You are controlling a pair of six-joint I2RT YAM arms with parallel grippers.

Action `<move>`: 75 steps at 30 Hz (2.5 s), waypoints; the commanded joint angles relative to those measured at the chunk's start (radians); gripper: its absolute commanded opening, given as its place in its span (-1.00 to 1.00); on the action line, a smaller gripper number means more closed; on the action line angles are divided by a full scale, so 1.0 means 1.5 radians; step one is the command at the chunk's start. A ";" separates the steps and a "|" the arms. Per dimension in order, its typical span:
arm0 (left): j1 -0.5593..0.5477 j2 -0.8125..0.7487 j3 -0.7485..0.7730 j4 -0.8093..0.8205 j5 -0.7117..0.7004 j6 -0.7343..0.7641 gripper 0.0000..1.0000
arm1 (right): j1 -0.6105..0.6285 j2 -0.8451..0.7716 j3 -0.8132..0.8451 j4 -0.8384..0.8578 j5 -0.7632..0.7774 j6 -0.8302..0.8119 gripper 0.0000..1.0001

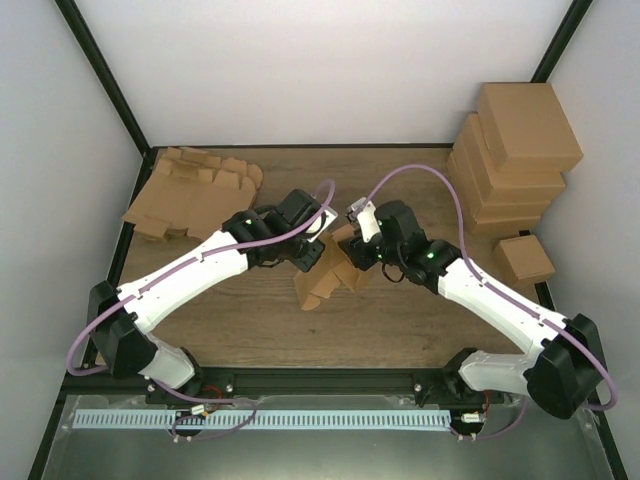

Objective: Fold the paper box

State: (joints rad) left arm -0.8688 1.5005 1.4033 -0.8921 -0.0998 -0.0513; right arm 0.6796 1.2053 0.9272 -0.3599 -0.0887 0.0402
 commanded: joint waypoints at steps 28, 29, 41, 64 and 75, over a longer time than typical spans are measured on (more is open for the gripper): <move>0.021 -0.025 0.037 0.026 0.143 0.012 -0.91 | 0.115 0.060 0.057 -0.155 0.341 -0.005 0.14; 0.024 -0.026 0.046 0.026 0.157 0.012 -0.91 | 0.115 0.059 0.058 -0.155 0.345 -0.004 0.13; 0.103 0.005 0.123 -0.002 0.381 -0.023 -0.84 | 0.114 0.028 0.050 -0.126 0.312 -0.001 -0.29; 0.236 -0.087 0.078 0.060 0.473 -0.090 0.66 | 0.041 0.074 -0.050 -0.022 0.128 0.146 -0.72; 0.268 -0.241 -0.143 0.112 0.257 -0.192 0.82 | -0.004 0.186 -0.111 0.082 0.032 0.221 -0.74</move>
State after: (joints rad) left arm -0.4831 1.2102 1.3140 -0.7757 0.4149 -0.2581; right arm 0.6750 1.4364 0.7586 -0.3103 0.0101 0.3210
